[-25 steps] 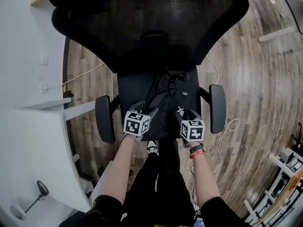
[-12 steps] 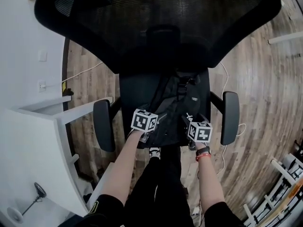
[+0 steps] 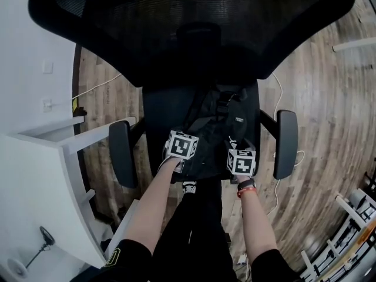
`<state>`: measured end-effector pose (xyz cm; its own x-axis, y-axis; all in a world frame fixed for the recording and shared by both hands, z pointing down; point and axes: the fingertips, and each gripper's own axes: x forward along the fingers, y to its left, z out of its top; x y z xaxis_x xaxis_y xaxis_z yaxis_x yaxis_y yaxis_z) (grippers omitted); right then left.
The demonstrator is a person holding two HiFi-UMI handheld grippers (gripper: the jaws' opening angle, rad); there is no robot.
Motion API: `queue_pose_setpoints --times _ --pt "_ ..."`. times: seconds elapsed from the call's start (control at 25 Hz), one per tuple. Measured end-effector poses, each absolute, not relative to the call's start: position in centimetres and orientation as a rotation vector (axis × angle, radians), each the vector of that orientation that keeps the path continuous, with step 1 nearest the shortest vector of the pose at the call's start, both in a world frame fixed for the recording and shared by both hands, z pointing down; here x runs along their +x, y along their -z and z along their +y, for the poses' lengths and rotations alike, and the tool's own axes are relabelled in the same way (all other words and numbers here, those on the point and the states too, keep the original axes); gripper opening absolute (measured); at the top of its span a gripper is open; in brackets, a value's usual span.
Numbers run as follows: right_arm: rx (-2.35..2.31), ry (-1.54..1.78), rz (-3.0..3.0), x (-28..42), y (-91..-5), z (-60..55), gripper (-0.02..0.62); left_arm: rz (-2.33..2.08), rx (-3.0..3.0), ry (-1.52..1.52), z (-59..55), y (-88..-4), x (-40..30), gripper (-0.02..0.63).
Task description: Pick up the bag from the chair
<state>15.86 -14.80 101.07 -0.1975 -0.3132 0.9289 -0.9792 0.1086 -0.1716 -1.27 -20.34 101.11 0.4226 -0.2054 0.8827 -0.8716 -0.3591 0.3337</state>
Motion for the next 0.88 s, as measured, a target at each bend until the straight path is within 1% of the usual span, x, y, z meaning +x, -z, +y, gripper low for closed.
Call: queue_pose_setpoints --times 0.04,0.08,0.12,0.2,0.52,0.88 --pt "1.273 -1.129 -1.649 15.4 -100.9 -14.8 0.270 -0.896 1.804 -0.956 -20.2 -101.0 -1.0 0.250" --pt "1.254 -1.157 -1.670 14.7 -100.8 -14.9 0.187 -0.880 1.790 -0.943 -20.1 -100.9 -0.9 0.194" --pt "1.237 -1.186 -1.685 14.1 -100.7 -15.0 0.159 -0.878 1.778 -0.936 -20.1 -100.8 -1.0 0.123" --pt "1.216 -1.229 -1.692 13.5 -100.5 -15.1 0.153 -0.881 1.772 -0.925 -20.0 -100.3 -1.3 0.086" --pt "1.243 -1.308 -1.744 12.2 -96.8 -15.8 0.152 -0.922 1.802 -0.870 -20.1 -96.8 -1.2 0.057" --pt "1.284 -1.279 -1.788 11.5 -91.0 -16.0 0.152 -0.969 1.848 -0.841 -19.2 -91.1 -1.5 0.052"
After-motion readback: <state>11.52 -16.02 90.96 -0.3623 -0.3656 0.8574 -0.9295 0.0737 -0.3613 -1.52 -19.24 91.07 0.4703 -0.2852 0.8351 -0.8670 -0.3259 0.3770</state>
